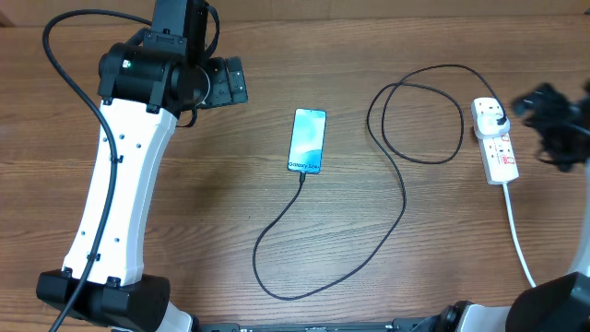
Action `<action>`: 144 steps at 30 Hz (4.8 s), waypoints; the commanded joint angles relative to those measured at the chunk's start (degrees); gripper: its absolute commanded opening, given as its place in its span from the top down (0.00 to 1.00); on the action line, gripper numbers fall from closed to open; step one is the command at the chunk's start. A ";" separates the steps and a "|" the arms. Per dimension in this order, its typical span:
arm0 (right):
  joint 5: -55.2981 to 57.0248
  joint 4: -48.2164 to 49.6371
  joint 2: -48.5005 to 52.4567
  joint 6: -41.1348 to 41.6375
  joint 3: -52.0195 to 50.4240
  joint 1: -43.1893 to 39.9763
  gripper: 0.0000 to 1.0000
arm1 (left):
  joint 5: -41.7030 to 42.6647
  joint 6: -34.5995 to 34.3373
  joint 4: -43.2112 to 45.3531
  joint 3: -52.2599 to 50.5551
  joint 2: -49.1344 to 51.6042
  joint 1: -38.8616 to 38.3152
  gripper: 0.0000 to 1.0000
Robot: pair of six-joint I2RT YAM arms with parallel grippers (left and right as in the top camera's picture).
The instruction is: Plug charger to phone and switch on socket
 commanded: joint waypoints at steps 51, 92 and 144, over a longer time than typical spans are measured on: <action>-15.80 32.87 28.15 -15.80 -9.22 -1.49 0.00 | -0.55 1.09 0.07 0.17 0.46 0.33 0.00; -20.26 26.14 25.44 -17.11 -5.75 -1.20 0.00 | -0.52 1.09 0.07 0.17 0.46 0.33 0.00; -12.68 26.71 25.22 -18.64 -3.54 0.70 0.04 | -0.52 1.07 0.07 0.17 0.46 0.33 0.00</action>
